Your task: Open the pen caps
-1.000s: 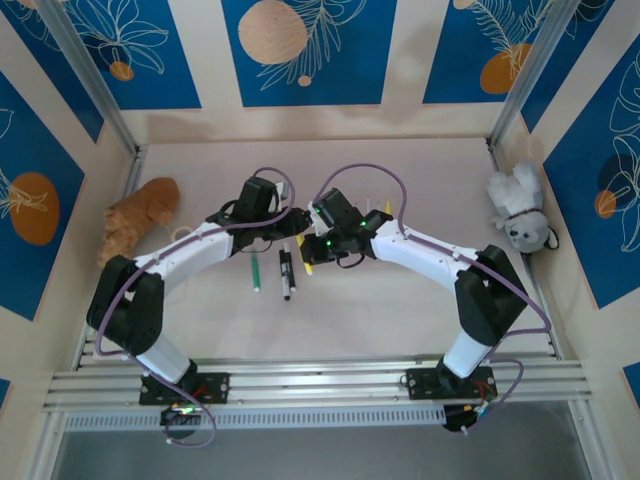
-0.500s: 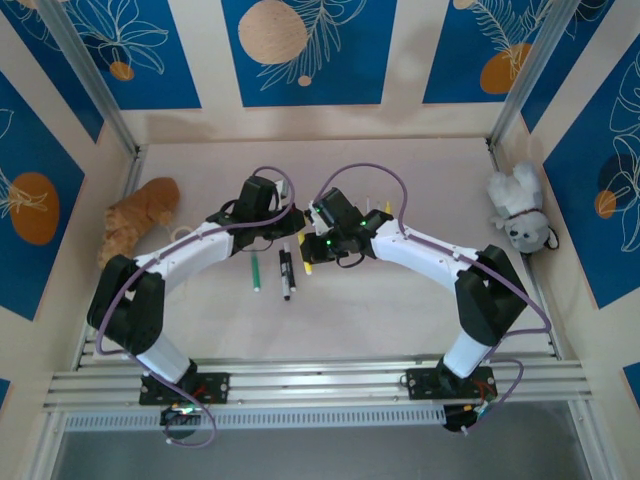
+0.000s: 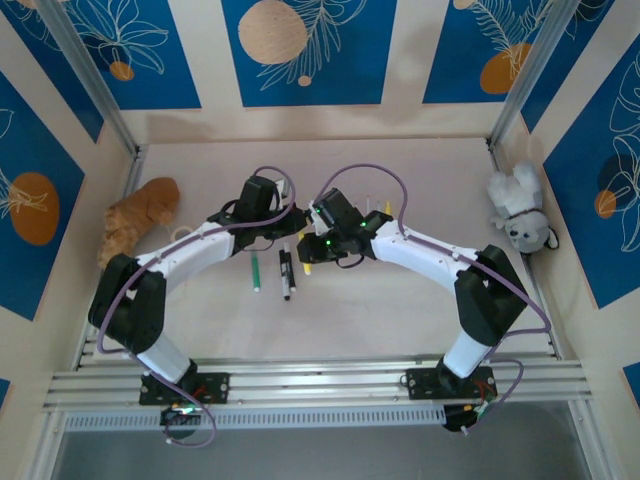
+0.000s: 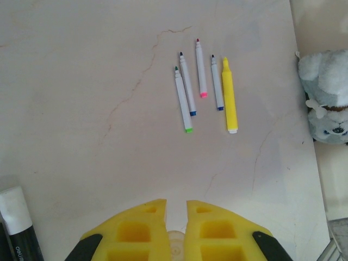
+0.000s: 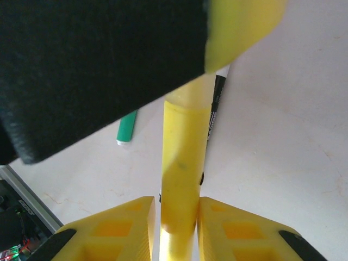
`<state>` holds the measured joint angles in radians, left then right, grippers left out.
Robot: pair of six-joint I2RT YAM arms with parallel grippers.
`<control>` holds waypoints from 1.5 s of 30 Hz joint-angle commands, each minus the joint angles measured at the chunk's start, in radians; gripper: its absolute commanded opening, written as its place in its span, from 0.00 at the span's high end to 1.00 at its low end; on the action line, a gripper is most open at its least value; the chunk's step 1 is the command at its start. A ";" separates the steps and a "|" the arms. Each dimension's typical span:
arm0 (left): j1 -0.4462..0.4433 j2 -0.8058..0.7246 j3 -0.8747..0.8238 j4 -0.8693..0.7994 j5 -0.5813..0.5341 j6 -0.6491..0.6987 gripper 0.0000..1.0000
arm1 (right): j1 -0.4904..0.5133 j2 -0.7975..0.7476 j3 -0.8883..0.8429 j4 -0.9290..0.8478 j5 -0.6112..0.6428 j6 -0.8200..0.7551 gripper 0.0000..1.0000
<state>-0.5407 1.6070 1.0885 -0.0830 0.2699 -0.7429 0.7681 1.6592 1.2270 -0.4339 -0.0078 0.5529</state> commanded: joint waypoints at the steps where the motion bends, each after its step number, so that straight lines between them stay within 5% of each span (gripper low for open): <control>1: -0.010 0.001 0.013 0.039 0.032 -0.019 1.00 | 0.005 0.012 -0.004 0.038 -0.040 0.007 0.71; 10: -0.010 -0.017 0.012 0.031 0.029 -0.016 1.00 | 0.002 0.058 0.015 0.014 -0.015 0.003 0.73; 15: -0.008 -0.018 0.014 0.016 0.017 -0.005 1.00 | 0.006 0.043 -0.006 0.025 -0.018 0.004 1.00; 33: 0.095 -0.024 0.046 -0.014 -0.101 0.014 1.00 | 0.144 -0.219 -0.362 0.059 -0.045 0.123 1.00; 40: 0.096 -0.018 0.059 -0.047 -0.092 0.047 1.00 | 0.069 -0.296 -0.376 -0.033 0.040 0.104 1.00; 45: 0.097 -0.031 0.035 -0.059 -0.093 0.057 1.00 | -0.010 -0.176 -0.271 -0.118 0.106 0.029 1.00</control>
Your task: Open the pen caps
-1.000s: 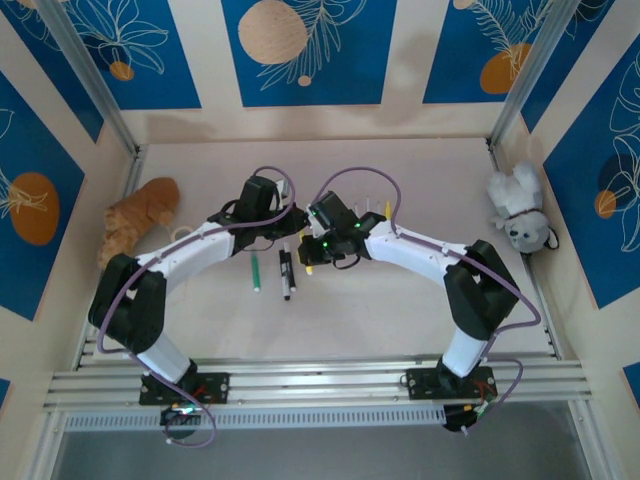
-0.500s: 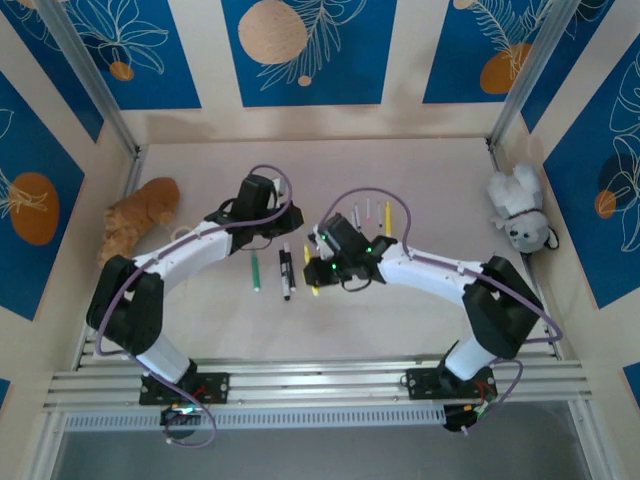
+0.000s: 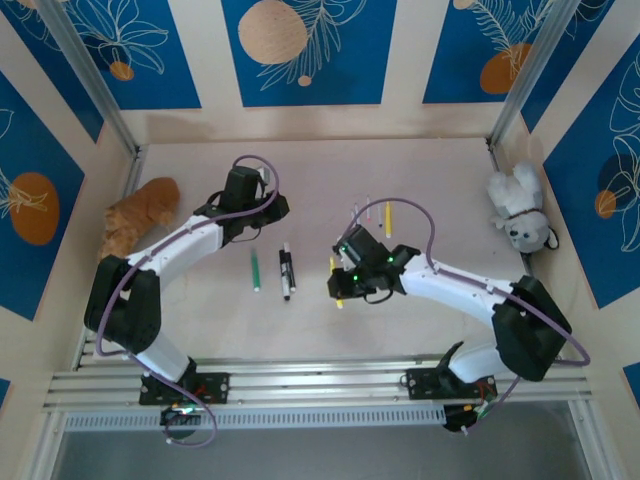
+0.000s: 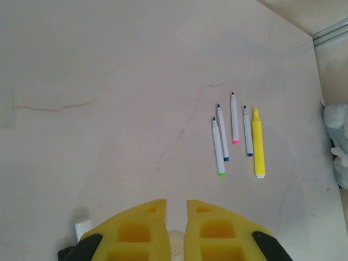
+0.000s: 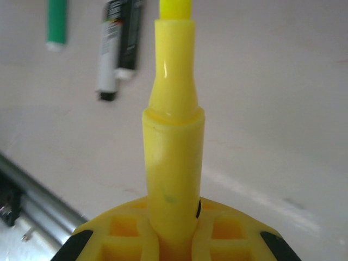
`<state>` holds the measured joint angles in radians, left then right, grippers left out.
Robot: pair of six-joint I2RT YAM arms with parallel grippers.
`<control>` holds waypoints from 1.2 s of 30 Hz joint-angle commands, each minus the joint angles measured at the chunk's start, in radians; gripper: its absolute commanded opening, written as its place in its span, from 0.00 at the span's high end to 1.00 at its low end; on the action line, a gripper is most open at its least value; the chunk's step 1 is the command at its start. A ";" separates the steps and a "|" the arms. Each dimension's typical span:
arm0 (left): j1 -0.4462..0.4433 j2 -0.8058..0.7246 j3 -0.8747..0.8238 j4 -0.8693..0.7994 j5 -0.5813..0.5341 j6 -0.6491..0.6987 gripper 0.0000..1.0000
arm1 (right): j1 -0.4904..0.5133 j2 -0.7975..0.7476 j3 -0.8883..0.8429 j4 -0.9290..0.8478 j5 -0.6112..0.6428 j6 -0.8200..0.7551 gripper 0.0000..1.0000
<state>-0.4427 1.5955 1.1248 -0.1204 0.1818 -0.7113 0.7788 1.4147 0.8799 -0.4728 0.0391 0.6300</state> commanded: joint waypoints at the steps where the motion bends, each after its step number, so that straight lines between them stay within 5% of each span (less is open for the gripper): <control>1: -0.001 -0.023 -0.007 -0.021 -0.004 0.024 1.00 | -0.017 0.099 0.106 -0.098 0.091 -0.057 1.00; 6: -0.001 -0.035 0.002 -0.053 0.007 0.045 1.00 | -0.078 0.167 0.188 -0.111 0.132 -0.071 1.00; 20: 0.027 -0.009 -0.008 -0.083 0.017 0.092 1.00 | -0.475 0.337 0.431 -0.248 0.222 -0.231 1.00; 27: 0.034 0.034 -0.002 -0.069 0.040 0.088 1.00 | -0.547 0.577 0.640 -0.350 0.359 -0.291 1.00; 36: 0.038 0.067 0.026 -0.086 0.050 0.101 1.00 | -0.594 0.691 0.721 -0.361 0.351 -0.320 0.95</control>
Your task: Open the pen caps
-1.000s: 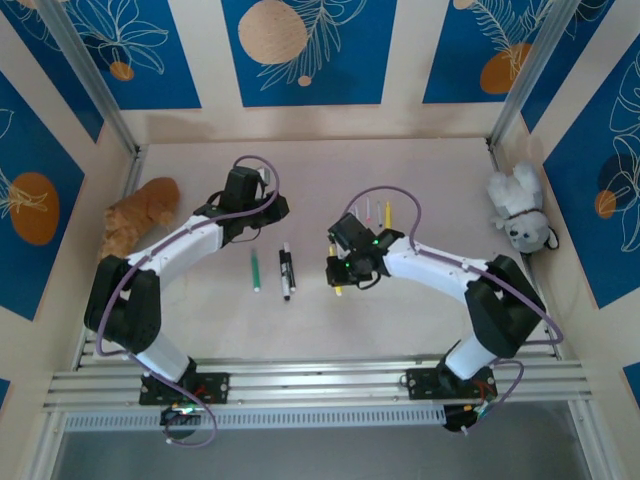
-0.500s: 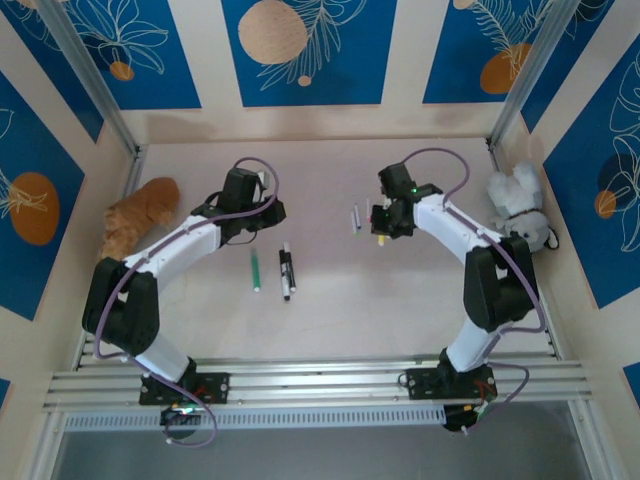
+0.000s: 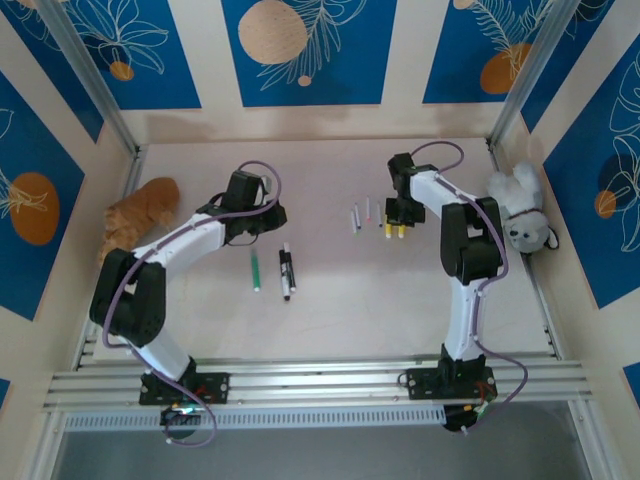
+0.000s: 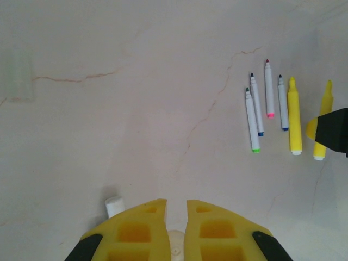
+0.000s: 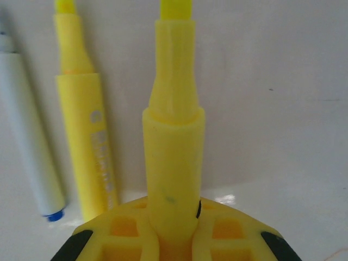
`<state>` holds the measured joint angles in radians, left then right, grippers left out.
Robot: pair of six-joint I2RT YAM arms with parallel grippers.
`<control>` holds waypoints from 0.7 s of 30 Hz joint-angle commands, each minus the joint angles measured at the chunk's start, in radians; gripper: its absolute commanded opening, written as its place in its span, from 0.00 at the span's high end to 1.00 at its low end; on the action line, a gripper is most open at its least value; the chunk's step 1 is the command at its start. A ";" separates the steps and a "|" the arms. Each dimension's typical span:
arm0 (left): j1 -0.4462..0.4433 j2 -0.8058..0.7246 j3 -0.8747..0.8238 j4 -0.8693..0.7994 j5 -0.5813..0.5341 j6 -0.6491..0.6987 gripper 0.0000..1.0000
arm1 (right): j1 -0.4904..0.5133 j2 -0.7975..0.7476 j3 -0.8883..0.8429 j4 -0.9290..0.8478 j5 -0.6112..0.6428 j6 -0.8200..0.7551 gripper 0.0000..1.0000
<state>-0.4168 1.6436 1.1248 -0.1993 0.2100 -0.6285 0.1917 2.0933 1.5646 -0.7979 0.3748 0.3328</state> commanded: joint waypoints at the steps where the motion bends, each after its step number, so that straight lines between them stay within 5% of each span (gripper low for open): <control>1: 0.013 0.023 0.028 -0.006 0.023 0.019 1.00 | -0.008 0.015 0.035 -0.032 0.007 -0.025 0.91; 6: 0.013 0.035 0.032 0.003 0.030 0.011 1.00 | -0.010 0.027 0.020 -0.018 -0.013 -0.023 0.76; 21: 0.014 0.095 0.127 -0.057 -0.014 0.056 1.00 | -0.005 -0.094 -0.048 0.005 0.021 0.018 0.70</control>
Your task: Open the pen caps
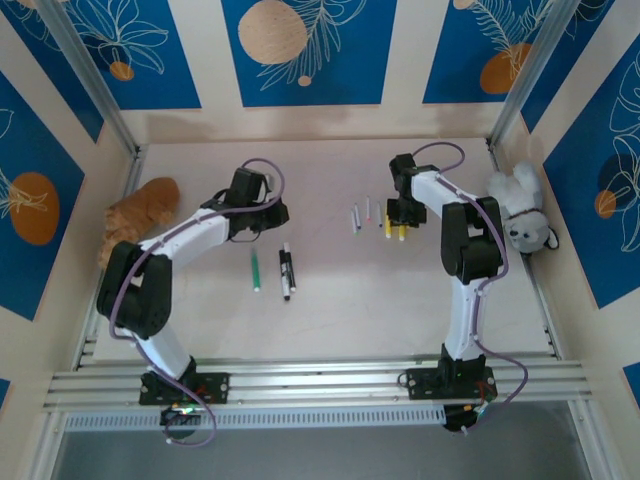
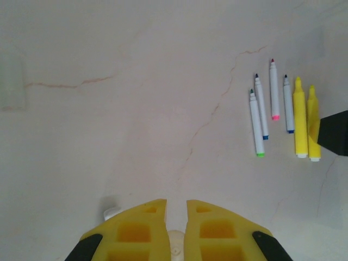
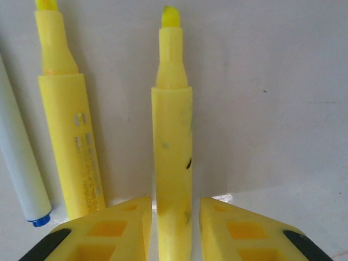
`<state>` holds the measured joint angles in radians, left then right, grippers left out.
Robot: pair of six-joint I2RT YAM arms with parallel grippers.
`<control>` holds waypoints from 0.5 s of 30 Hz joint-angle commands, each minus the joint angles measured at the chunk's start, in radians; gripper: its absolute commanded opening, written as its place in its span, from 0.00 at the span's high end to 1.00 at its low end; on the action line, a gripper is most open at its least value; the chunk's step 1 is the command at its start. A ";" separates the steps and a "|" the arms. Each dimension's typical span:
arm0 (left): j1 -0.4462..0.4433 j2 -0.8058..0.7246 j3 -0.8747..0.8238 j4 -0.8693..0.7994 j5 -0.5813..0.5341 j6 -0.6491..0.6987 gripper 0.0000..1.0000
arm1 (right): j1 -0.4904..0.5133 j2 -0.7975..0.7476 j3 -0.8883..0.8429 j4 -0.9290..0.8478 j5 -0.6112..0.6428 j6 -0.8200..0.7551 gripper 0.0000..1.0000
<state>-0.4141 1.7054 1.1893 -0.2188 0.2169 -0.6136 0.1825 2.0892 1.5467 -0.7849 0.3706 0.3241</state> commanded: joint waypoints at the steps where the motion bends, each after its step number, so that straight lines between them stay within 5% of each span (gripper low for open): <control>1: 0.012 0.054 0.087 -0.052 -0.029 0.050 1.00 | 0.009 -0.123 -0.039 -0.006 0.029 0.033 0.70; 15: 0.018 0.388 0.482 -0.321 -0.356 0.257 1.00 | 0.222 -0.508 -0.153 -0.002 0.067 0.100 0.69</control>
<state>-0.4099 2.0670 1.6169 -0.4511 -0.0254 -0.4335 0.3866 1.6016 1.4284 -0.7708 0.4141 0.3923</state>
